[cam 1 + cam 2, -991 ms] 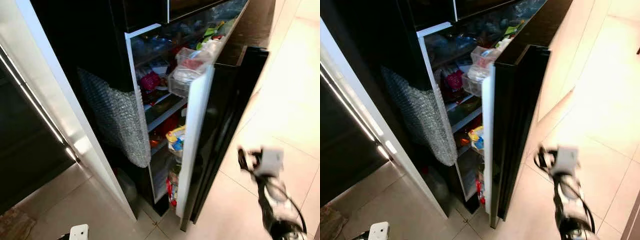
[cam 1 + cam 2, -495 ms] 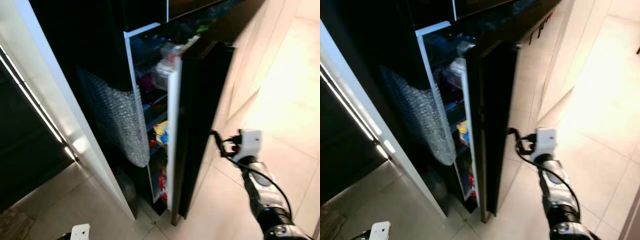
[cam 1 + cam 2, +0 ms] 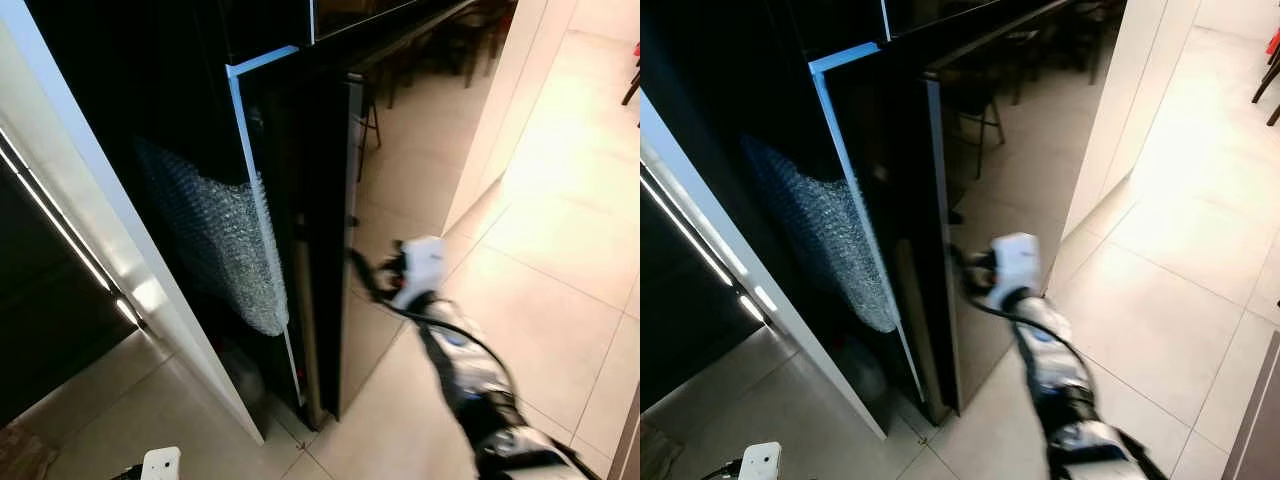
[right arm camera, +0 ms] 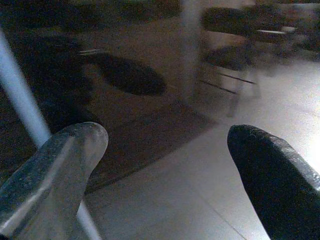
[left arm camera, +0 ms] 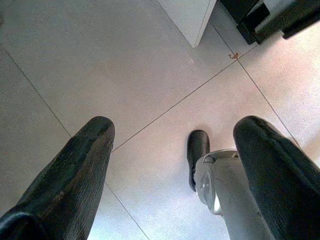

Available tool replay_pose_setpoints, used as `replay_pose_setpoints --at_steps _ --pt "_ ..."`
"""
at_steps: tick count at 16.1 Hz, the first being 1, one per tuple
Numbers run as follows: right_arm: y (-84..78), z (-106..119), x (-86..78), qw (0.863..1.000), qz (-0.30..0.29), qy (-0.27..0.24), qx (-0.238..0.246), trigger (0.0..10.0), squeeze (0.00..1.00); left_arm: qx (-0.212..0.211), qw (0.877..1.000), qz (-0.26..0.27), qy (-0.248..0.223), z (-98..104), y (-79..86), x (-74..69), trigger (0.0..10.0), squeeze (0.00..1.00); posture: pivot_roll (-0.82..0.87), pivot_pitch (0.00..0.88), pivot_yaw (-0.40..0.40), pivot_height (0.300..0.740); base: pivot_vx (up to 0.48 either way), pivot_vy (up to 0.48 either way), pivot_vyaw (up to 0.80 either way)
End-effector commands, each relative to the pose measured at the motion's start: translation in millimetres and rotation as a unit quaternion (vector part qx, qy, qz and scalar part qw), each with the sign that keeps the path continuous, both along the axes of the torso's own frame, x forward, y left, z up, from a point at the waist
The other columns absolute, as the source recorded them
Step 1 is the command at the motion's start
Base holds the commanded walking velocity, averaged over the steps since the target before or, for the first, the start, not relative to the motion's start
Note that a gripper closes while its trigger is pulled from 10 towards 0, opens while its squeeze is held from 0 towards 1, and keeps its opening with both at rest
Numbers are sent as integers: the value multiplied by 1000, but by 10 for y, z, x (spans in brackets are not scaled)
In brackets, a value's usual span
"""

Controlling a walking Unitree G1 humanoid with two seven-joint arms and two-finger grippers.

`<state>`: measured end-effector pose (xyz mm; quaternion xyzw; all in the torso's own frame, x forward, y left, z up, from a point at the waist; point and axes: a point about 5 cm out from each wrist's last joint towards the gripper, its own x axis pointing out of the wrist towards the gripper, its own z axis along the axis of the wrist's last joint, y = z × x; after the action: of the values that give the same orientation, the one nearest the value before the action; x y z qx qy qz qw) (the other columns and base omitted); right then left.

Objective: Restocking fridge

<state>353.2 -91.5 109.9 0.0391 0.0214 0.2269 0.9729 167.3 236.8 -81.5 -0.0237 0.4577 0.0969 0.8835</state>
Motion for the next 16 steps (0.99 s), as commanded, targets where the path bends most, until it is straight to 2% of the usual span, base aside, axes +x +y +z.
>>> replay_pose_setpoints --at_steps 1,3,5,7,9,10,11,12,14,15,16 --pt "217 70 14 999 41 -7 -7 10000 0 1 1000 1 11 -16 8 -33 10000 0 -31 0 43 740 0 0 0" --pt "395 128 26 998 69 -8 1 10000 0 2 1000 2 11 -14 9 -28 10000 0 -30 0 44 740 0 0 0" --pt "455 134 20 997 77 -8 -2 10000 0 2 1000 2 11 -13 6 -25 10000 0 -24 0 42 740 0 0 0" --pt "441 113 18 997 73 -5 0 10000 0 2 1000 3 10 -13 6 -24 10000 0 -26 0 43 740 0 0 0" --pt "342 40 -13 998 61 -2 -5 10000 0 1 1000 2 11 -16 0 -26 10000 0 -35 0 44 740 0 0 0" --pt "243 14 -28 999 45 -2 -1 10000 0 0 1000 2 11 -18 -4 -28 10000 0 -33 0 42 740 0 0 0" --pt "18 -17 -68 1000 7 -9 3 10000 0 -1 1000 3 11 -20 -8 -32 10000 0 -39 0 40 740 0 0 0" --pt "-48 -23 -80 1000 -6 -11 4 10000 0 -1 1000 3 11 -21 -9 -33 10000 0 -39 0 40 740 0 0 0" --pt "-535 -14 -145 991 -131 -36 3 10000 0 -1 1000 3 13 -26 -16 -40 10000 0 -45 0 35 740 0 0 0" --pt "-954 9 -222 973 -227 -48 16 10000 0 -2 1000 2 14 -27 -17 -42 10000 0 -53 0 34 740 0 0 0" --pt "-1197 -10 -277 960 -276 -47 19 10000 0 -2 1000 2 14 -28 -19 -43 10000 0 -55 0 34 740 0 0 0"
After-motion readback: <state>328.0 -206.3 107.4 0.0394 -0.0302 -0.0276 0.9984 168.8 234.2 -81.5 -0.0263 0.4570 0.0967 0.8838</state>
